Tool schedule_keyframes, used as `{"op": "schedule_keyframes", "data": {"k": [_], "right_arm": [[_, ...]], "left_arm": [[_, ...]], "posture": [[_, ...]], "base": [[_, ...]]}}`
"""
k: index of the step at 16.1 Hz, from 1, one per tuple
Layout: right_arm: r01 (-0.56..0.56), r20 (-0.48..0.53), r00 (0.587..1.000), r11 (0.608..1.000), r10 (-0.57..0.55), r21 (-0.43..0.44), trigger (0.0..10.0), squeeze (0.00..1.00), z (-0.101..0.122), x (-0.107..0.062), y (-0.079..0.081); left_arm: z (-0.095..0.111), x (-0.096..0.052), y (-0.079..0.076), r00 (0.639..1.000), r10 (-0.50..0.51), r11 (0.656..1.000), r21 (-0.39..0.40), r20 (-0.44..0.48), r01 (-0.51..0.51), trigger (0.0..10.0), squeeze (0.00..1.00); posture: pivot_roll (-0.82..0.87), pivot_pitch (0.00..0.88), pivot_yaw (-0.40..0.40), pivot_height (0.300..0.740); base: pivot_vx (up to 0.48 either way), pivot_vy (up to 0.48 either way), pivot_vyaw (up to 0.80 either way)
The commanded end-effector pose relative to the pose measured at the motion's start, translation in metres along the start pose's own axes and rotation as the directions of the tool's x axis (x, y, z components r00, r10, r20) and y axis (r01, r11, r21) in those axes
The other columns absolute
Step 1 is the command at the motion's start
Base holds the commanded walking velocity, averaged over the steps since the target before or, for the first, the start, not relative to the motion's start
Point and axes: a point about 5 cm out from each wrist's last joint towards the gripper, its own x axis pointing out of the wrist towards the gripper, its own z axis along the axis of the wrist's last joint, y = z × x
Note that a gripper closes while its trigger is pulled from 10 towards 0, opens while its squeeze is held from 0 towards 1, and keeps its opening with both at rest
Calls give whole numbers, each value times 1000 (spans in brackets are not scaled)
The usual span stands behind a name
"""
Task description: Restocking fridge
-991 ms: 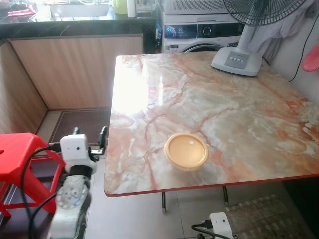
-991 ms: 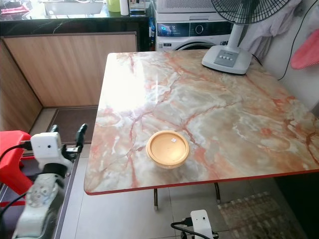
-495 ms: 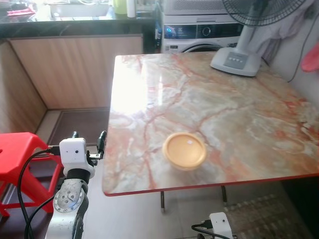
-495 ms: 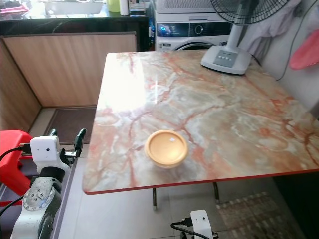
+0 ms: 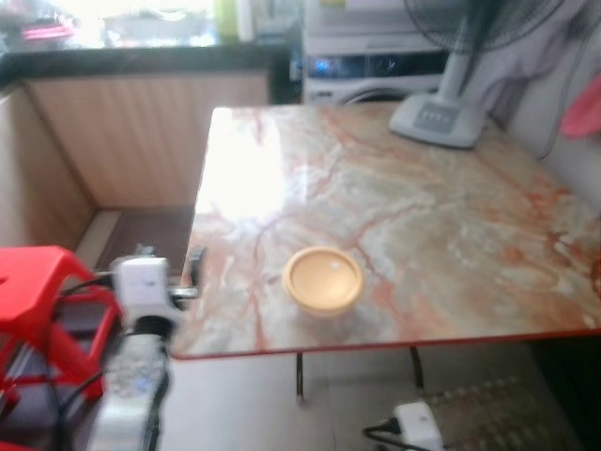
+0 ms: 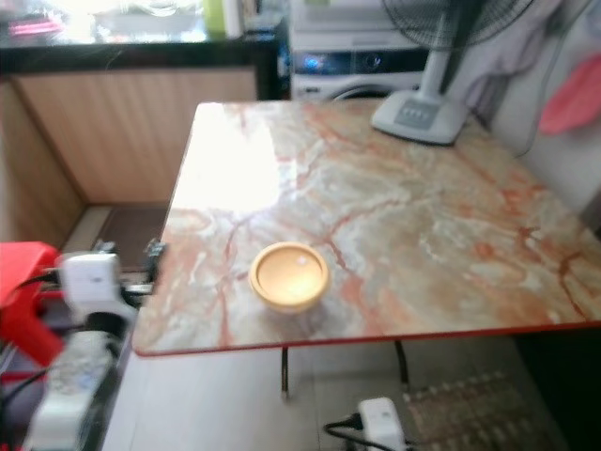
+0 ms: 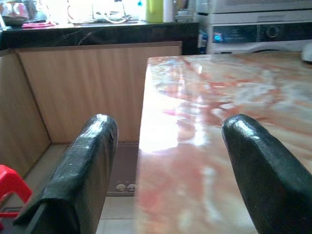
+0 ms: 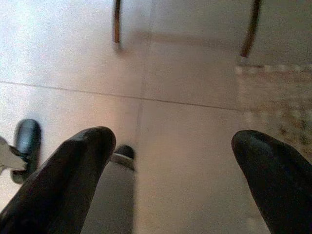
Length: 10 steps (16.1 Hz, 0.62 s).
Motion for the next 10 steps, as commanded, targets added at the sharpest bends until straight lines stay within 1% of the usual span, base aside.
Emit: {"op": "schedule_keyframes", "data": {"k": [1, 3, 5, 7, 8, 10], "right_arm": [[-12, 7, 1000, 1000, 12, -2, 10000, 0, 4, 1, 5], [-12, 6, 1000, 1000, 12, -2, 10000, 0, 3, 1, 5], [-13, 6, 1000, 1000, 13, -2, 10000, 0, 3, 1, 5], [-13, 7, 1000, 1000, 13, -2, 10000, 0, 3, 1, 6], [-13, 7, 1000, 1000, 13, -1, 10000, 0, 3, 1, 6], [-13, 7, 1000, 1000, 13, -1, 10000, 0, 4, 1, 6]], "left_arm": [[2, 1, 6, 1000, 12, 999, 33, 2, -12, 10000, 0], [3, 1, 5, 1000, 10, 999, 33, 5, -10, 10000, 0], [5, 2, 5, 1000, 4, 999, 31, 15, -5, 10000, 0], [6, 4, 4, 1000, 13, 1000, -3, 10, -13, 10000, 0], [7, 5, 5, 1000, 24, 999, -40, 6, -24, 10000, 0], [9, 9, 5, 999, 35, 988, -149, -4, -35, 10000, 0]], "posture": [[83, 0, -27, 740], [83, 0, -27, 740], [83, 0, -25, 740], [83, 0, -26, 740], [83, 0, -26, 740], [86, 0, -29, 740]], "base": [[0, -277, 0], [0, -276, 0], [0, 0, 0], [0, 0, 0], [0, 0, 0], [0, 0, 0]]}}
